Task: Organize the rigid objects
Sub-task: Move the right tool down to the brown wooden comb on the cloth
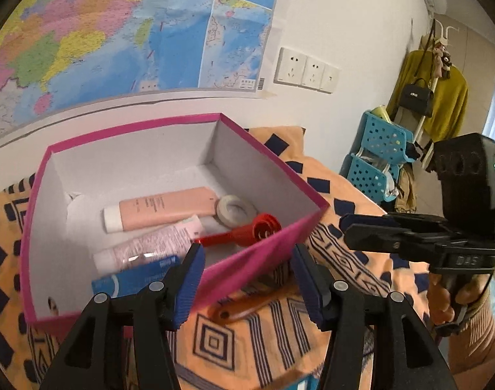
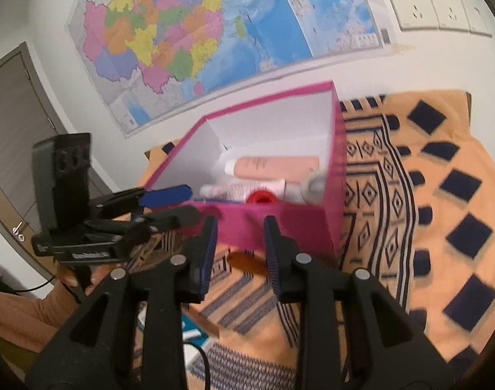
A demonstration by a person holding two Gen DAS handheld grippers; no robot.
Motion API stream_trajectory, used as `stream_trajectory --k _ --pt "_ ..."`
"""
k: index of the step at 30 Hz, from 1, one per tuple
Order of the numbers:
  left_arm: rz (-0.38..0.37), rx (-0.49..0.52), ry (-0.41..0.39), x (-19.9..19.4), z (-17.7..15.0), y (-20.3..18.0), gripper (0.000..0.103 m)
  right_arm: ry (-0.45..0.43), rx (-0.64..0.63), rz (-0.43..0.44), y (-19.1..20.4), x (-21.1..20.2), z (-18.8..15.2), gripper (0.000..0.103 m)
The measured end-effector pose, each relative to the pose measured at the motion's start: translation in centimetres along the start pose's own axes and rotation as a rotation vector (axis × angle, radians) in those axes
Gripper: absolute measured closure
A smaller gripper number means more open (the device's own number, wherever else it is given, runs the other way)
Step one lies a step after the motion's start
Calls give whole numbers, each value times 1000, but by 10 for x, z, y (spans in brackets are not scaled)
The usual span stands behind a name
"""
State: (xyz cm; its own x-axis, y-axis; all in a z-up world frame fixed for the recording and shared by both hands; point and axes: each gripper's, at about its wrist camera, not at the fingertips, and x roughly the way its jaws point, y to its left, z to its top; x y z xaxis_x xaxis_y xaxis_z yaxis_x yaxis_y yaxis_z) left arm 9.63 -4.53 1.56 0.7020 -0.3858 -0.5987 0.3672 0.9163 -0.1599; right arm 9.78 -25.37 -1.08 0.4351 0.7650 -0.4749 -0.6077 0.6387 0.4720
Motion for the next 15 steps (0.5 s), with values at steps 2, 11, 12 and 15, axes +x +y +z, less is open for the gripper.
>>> stream_trajectory --k 2,11,12,15 --pt "-1 2 5 -4 -6 -3 44 19 10 -8 -4 2 -9 71" --pt "-5 -23 78 -1 -43 2 44 111 154 -123 -50 20 -34 60" --pt "-8 -31 85 -1 -46 4 44 117 165 -125 -53 21 -36 60" --pt "-15 -56 112 2 -56 9 44 143 184 -145 -60 27 -41 60"
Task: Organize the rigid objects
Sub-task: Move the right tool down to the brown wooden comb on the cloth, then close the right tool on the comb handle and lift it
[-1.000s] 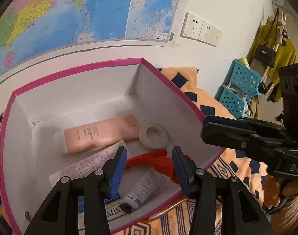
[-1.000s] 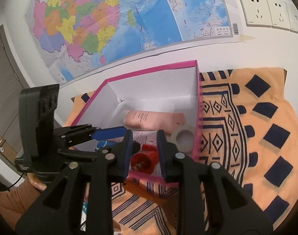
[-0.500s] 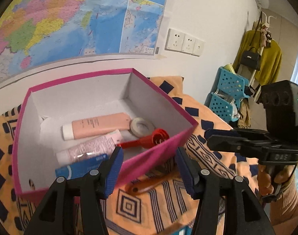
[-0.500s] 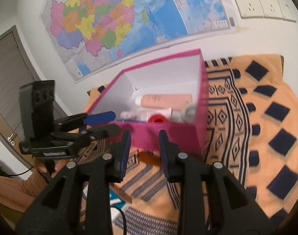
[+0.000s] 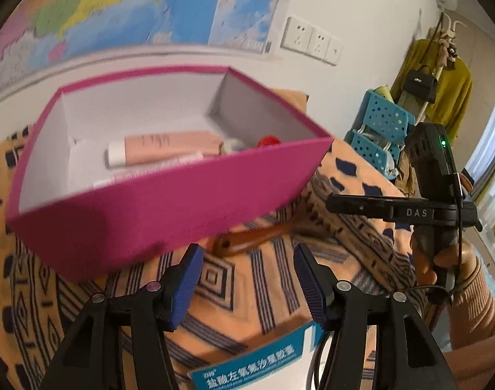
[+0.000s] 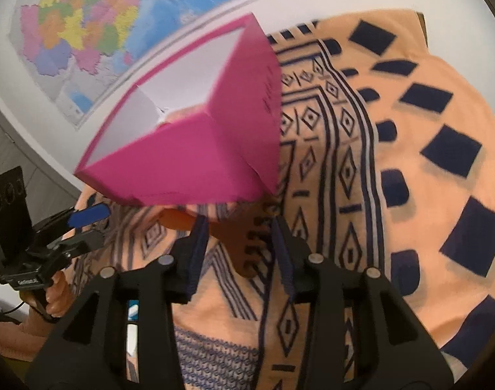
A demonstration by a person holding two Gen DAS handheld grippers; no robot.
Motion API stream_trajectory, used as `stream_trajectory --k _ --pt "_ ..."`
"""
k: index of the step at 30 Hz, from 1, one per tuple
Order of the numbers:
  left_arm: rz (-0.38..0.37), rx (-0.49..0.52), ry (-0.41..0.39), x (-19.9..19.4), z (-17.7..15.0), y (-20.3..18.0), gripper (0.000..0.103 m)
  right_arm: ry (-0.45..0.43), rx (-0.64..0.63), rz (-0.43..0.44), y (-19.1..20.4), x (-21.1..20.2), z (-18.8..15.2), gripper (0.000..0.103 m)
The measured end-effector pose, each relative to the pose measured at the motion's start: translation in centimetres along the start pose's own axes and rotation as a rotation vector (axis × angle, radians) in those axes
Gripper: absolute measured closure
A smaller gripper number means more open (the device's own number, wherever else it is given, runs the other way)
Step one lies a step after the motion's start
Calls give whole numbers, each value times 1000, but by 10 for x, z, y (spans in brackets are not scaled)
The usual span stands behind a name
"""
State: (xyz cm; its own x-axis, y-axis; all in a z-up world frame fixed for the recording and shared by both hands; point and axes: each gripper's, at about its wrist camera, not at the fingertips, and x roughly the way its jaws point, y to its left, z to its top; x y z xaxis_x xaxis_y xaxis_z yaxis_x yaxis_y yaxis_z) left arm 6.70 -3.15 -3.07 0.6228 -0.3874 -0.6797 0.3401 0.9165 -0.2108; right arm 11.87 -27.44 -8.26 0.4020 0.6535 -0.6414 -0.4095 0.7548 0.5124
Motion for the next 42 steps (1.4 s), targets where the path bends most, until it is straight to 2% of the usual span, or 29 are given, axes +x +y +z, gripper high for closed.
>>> stream_trajectory --k 8,10,12,13,20,23,25,30,34,42 --pt "-6 -18 46 13 -10 2 44 76 -23 13 8 20 -15 62" --pt "-11 -16 50 14 -10 1 44 79 -39 14 12 21 -20 78" --pt "-12 -17 52 14 -11 1 44 97 -41 43 15 23 -26 88" --pt "-17 -19 54 15 -11 1 44 104 -42 56 17 23 -27 88" --pt "-30 -38 77 20 -16 5 44 159 -107 132 42 22 -46 88" --pt "-31 -38 80 20 -19 5 44 161 -113 137 45 19 -46 88" --pt "-36 -39 83 20 -20 6 44 183 -122 174 50 17 -47 88" --pt "-35 -48 90 21 -22 7 44 156 -196 143 63 9 -39 88" --pt "-34 -53 93 20 -25 6 44 138 -258 79 73 17 -28 76" --pt "-11 -46 103 17 -31 4 44 170 -369 54 93 49 -11 75"
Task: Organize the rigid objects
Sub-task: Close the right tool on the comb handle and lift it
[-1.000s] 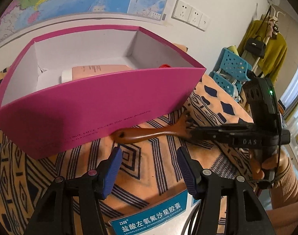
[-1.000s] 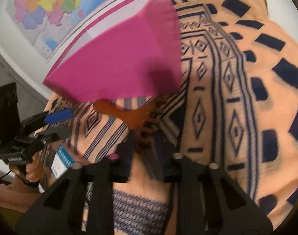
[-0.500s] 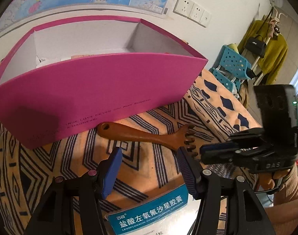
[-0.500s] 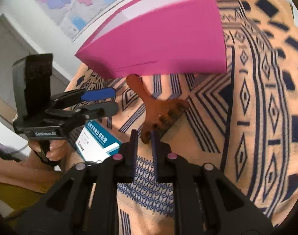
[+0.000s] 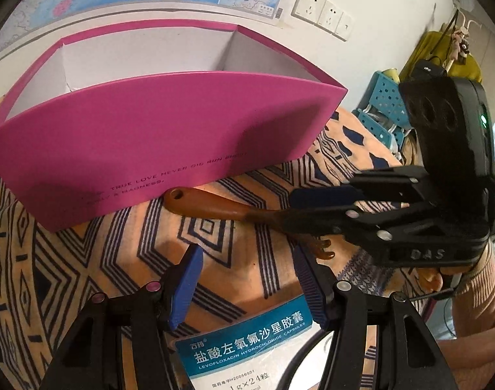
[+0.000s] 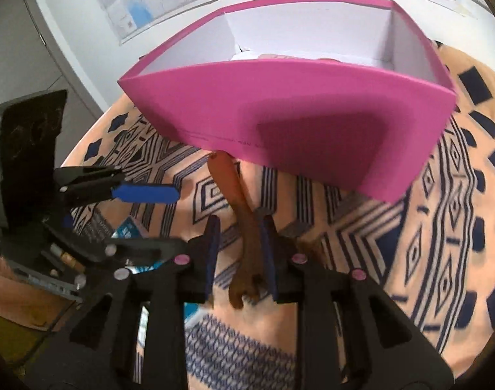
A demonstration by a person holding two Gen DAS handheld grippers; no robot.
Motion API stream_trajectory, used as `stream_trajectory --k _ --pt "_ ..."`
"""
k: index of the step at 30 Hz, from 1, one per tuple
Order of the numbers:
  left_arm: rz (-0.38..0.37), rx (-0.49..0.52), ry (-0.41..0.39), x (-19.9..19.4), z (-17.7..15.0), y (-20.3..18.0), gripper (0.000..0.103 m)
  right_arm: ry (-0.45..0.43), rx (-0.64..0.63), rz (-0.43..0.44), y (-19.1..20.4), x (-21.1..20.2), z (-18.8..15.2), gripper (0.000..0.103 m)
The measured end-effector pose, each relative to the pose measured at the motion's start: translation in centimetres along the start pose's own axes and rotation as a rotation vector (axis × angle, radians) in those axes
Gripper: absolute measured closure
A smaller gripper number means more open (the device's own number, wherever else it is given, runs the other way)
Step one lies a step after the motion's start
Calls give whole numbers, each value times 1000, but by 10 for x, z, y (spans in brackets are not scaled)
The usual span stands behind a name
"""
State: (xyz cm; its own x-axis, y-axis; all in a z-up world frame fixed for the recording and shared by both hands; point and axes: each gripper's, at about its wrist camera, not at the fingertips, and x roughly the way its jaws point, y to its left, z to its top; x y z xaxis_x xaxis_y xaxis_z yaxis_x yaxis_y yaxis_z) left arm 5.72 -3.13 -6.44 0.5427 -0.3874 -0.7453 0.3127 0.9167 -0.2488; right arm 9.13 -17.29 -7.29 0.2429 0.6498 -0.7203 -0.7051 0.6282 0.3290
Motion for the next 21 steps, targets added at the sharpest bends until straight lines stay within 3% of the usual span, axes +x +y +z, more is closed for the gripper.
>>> stream_trajectory --k 21 --pt "25 -26 27 3 -13 13 44 93 -208 -80 28 51 25 75"
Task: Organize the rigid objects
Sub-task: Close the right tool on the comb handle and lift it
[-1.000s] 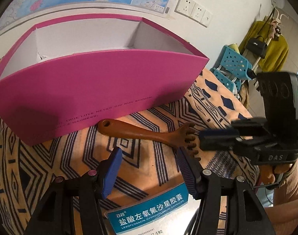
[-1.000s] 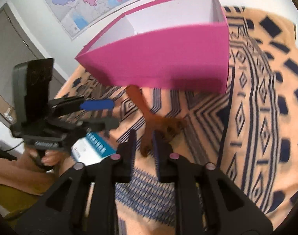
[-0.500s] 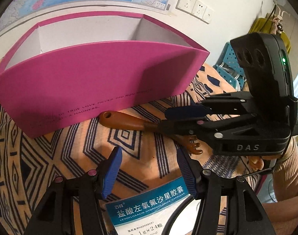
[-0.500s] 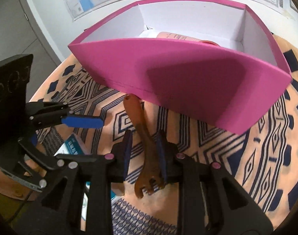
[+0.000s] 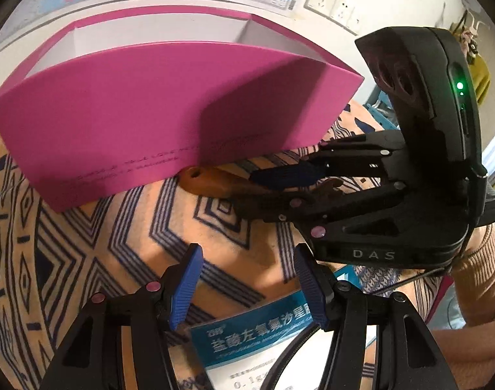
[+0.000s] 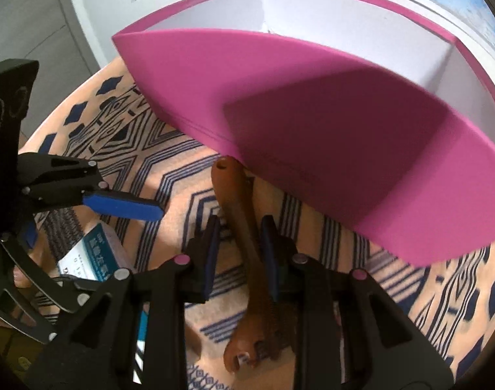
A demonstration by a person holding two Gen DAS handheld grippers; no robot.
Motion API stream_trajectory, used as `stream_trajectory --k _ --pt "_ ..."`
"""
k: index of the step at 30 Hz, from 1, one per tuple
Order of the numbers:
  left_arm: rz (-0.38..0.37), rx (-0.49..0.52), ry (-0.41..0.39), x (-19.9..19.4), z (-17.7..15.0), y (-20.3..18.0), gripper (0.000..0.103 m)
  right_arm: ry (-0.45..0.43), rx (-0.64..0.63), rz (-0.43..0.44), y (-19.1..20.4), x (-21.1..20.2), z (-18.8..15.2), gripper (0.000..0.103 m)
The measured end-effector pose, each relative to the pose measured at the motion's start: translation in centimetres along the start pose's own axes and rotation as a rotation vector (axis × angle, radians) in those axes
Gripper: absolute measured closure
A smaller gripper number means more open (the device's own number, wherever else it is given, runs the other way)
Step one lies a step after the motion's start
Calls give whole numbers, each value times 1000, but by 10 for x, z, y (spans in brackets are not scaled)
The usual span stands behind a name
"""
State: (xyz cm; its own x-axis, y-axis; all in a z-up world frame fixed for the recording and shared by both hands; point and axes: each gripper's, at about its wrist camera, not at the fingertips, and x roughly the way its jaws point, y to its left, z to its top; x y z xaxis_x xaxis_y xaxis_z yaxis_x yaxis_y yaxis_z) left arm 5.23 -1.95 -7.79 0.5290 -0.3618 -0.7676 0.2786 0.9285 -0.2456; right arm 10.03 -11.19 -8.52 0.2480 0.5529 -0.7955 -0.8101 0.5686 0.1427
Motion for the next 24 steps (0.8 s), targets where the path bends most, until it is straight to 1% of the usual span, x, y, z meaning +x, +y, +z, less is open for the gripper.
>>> stream_trajectory --k 3,6,10,13,16,17,20,21,22,23,24 --pt "1 -2 -2 -4 -2 1 44 4 -30 -15 3 4 5 78" --pt "3 -5 -2 -5 -3 2 44 3 -42 -5 8 5 6 82" --pt "-11 -13 -3 -8 -4 5 44 -34 -27 5 12 -4 4 82" --pt "-34 -17 -2 -7 0 3 44 -93 12 32 6 -21 0 82" --pt "-73 -6 -7 -6 4 -4 44 -155 67 67 -1 -41 -7 82" --pt "-92 1 -11 -6 6 -7 44 -175 84 80 -3 -47 -10 82" --pt "-109 27 -29 -3 13 -16 44 -221 124 105 -6 -59 -16 82" --pt "-116 35 -28 -2 15 -19 46 -234 136 110 -7 -63 -19 82" --pt "-118 42 -33 -1 17 -21 54 -241 144 112 -8 -66 -21 82" --pt "-120 50 -39 0 19 -24 57 -248 157 116 -11 -68 -23 82" --pt "-136 55 -38 2 21 -27 63 -255 168 118 -12 -70 -25 82"
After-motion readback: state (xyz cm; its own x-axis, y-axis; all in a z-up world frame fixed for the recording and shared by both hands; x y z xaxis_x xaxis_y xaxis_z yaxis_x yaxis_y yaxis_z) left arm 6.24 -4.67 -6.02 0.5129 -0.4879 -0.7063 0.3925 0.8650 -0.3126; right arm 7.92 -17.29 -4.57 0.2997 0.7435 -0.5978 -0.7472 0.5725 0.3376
